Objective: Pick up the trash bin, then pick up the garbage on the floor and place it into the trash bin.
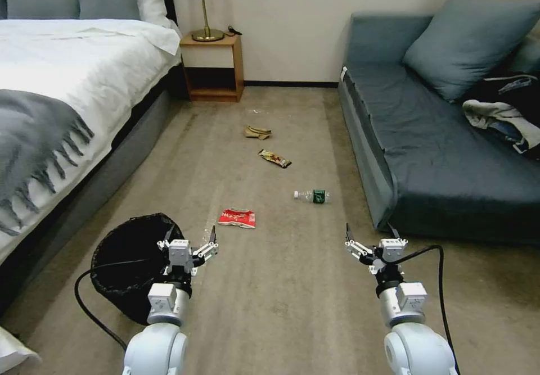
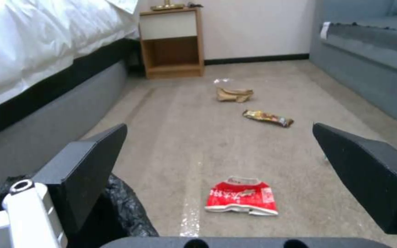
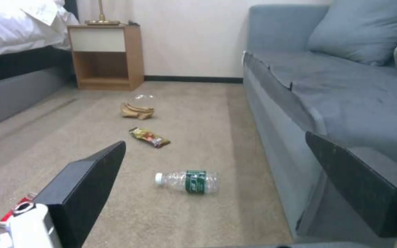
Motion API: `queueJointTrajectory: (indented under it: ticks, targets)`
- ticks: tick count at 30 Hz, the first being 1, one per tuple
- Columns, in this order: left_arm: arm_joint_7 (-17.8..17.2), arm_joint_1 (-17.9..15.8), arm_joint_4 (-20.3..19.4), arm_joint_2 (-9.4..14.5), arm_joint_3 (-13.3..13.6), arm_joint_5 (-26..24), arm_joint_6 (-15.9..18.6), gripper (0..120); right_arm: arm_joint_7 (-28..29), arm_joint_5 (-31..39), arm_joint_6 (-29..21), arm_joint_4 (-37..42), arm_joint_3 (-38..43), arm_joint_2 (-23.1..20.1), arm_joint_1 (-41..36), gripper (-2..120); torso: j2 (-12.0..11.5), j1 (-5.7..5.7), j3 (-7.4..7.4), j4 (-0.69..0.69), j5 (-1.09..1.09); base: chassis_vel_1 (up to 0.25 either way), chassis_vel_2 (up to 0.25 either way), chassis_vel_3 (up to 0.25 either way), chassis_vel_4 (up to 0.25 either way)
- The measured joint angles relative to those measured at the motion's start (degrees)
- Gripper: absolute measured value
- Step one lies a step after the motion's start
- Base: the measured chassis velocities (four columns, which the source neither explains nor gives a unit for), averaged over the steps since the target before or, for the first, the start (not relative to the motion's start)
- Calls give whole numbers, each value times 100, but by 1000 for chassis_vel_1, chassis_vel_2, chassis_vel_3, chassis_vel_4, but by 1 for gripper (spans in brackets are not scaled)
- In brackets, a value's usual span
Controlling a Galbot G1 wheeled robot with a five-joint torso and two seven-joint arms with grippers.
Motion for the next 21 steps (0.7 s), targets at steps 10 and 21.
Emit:
queueJointTrajectory:
  ticks: [10,21]
  targets:
    - [0,0,0,0,0,0,0,100,0,0,0,0,0,0,0,100,0,0,0,0,0,0,0,0,0]
    - [0,0,0,0,0,0,0,100,0,0,0,0,0,0,0,100,0,0,0,0,0,0,0,0,0]
